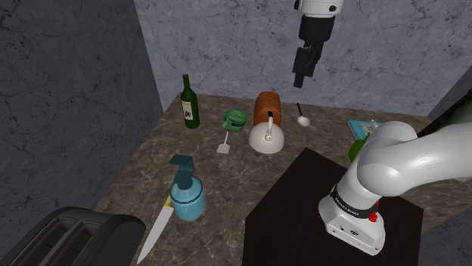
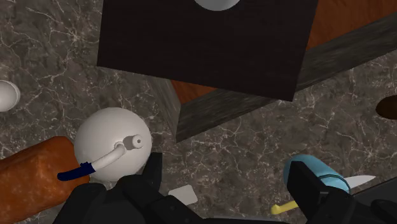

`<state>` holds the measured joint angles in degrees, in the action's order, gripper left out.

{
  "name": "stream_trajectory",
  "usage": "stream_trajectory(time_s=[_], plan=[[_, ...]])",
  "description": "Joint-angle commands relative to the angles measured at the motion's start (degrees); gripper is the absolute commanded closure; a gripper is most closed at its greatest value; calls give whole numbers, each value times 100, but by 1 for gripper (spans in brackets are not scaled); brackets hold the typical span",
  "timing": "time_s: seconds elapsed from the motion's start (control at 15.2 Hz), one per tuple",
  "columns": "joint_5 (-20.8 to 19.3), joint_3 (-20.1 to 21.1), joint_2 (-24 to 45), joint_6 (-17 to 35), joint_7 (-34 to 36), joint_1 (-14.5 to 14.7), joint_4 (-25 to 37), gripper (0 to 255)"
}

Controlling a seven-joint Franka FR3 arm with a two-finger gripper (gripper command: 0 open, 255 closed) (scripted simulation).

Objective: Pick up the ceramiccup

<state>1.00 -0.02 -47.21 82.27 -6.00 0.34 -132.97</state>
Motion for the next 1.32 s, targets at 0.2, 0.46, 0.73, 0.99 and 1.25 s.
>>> stream_trajectory(time_s=[0.2, 0.46, 0.73, 0.99, 1.25], plan=[[-196, -243, 192, 590, -525, 66, -338, 0], [-422, -570, 594, 1406, -1202, 152, -663, 0], [-588, -892, 1157, 2240, -1866, 249, -839, 0], [-664, -1199, 1862, 3062, -2535, 370, -861, 0], [-615, -1480, 2678, 3837, -3232, 521, -732, 0]])
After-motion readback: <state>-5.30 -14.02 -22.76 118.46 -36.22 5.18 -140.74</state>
